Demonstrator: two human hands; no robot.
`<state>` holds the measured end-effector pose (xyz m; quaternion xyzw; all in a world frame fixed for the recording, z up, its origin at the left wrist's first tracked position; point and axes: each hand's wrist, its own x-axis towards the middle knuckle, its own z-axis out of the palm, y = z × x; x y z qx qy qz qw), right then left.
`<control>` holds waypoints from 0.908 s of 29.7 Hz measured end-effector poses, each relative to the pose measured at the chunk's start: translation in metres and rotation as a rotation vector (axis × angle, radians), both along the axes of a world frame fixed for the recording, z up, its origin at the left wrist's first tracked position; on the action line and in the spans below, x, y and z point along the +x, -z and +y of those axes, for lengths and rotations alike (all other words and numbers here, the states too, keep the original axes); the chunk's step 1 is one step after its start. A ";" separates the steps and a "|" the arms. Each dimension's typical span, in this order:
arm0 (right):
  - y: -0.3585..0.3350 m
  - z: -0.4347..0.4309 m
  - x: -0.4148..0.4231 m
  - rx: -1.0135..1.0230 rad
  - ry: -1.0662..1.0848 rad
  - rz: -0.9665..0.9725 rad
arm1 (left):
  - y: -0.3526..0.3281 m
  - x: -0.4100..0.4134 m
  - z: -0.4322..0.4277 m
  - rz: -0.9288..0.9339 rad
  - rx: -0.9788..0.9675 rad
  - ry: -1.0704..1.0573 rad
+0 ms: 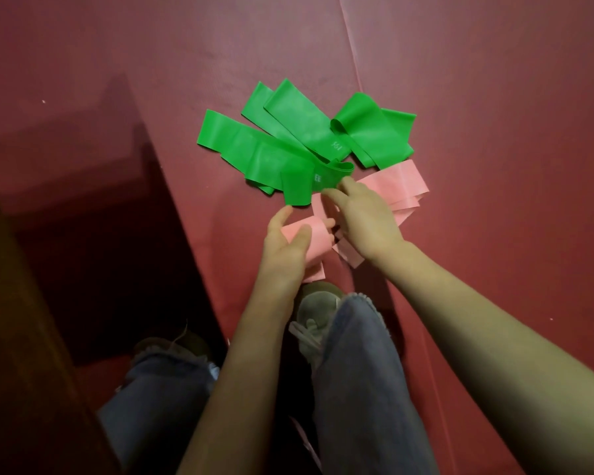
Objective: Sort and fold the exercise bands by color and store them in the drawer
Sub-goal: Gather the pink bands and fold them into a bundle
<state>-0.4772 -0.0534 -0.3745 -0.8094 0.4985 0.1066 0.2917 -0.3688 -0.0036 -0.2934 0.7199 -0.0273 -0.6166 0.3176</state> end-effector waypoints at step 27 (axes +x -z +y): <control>-0.090 -0.003 0.020 0.663 0.749 -0.976 | -0.011 0.006 -0.022 0.068 -0.177 -0.363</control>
